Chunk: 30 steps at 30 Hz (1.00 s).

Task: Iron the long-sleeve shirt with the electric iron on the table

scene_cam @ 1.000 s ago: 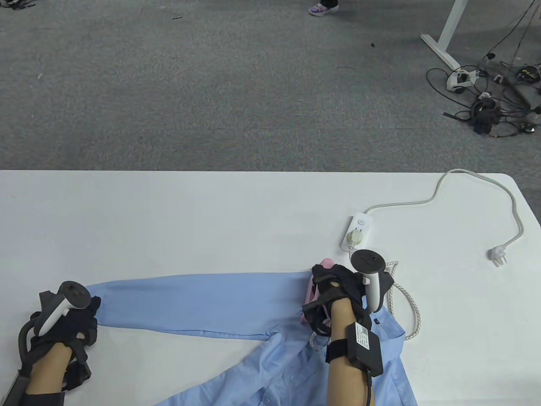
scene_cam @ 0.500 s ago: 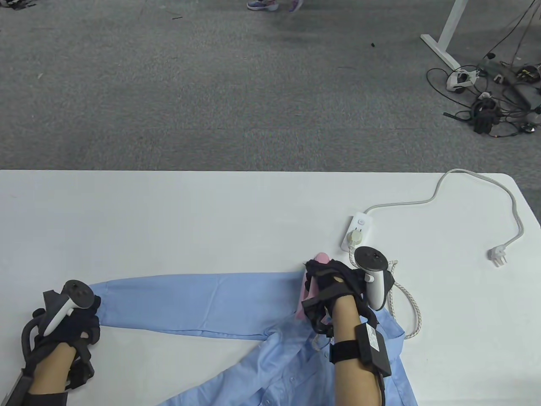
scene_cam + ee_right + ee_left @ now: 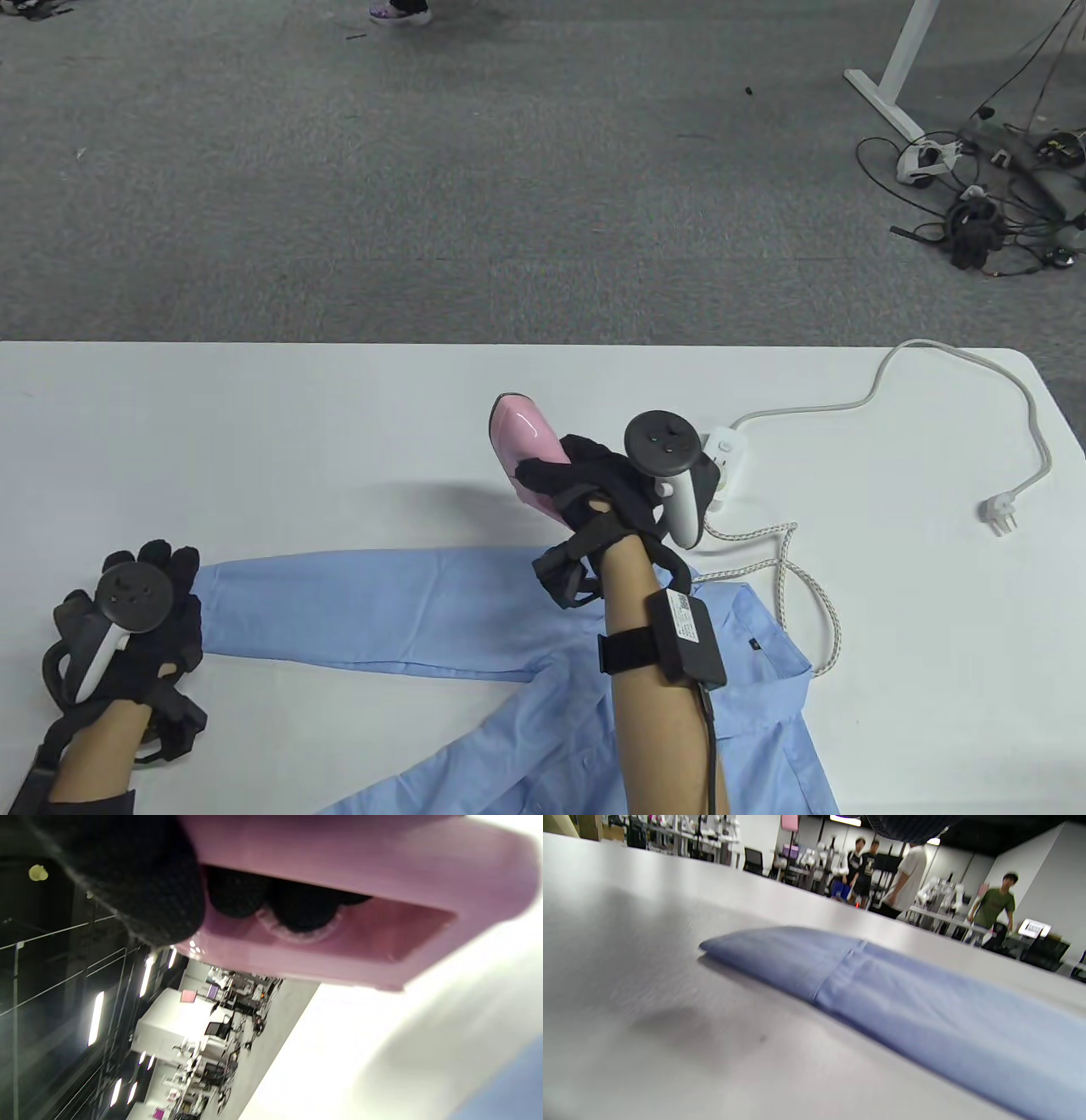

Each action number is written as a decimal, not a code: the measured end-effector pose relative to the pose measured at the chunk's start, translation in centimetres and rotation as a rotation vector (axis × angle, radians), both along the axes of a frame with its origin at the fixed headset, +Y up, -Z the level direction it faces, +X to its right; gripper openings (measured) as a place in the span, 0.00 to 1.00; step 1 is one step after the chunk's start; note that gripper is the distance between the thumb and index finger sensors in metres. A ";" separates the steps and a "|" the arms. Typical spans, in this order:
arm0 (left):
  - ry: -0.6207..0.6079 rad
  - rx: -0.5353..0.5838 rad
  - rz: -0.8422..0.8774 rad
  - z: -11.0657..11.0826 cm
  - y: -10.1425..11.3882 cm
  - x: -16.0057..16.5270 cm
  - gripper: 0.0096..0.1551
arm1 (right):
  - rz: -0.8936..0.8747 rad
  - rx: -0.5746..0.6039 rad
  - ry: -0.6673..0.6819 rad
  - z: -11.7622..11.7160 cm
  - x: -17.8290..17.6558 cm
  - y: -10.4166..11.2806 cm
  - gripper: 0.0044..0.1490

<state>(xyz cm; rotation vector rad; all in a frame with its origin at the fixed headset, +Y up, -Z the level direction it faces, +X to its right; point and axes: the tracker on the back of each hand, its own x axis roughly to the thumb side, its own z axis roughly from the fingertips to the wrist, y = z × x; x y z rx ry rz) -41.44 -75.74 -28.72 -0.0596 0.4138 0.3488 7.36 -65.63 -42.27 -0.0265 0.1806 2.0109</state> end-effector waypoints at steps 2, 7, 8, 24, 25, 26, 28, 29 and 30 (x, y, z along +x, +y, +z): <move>-0.008 0.021 0.004 0.1 0.2 0.0 0.34 | -0.079 -0.019 -0.033 -0.9 -0.3 -2.2 0.28; -0.043 0.056 0.008 0.2 0.2 0.4 0.34 | -0.184 -0.102 -0.102 -2.2 -0.2 -7.2 0.28; -0.048 0.080 0.011 0.2 0.3 0.6 0.34 | -0.174 -0.101 -0.107 -2.4 -0.2 -7.9 0.28; -0.128 0.061 -0.009 0.2 -0.2 1.6 0.36 | -0.022 -0.195 -0.091 -3.0 -0.1 -10.0 0.31; -0.131 0.061 -0.009 0.2 -0.2 1.6 0.36 | -0.002 -0.196 -0.096 -2.9 -0.2 -9.9 0.32; -0.134 0.059 -0.008 0.2 -0.2 1.6 0.36 | 0.058 -0.198 -0.117 -2.8 -0.4 -9.7 0.32; -0.138 0.056 -0.007 0.1 -0.3 1.6 0.36 | 0.239 -0.180 -0.152 -2.5 -0.8 -9.2 0.37; -0.141 0.052 -0.008 0.1 -0.3 1.7 0.36 | 0.310 -0.186 -0.150 -2.4 -0.8 -9.0 0.40; -0.145 0.047 -0.009 0.1 -0.4 1.7 0.36 | 0.335 -0.193 -0.141 -2.4 -0.9 -8.8 0.42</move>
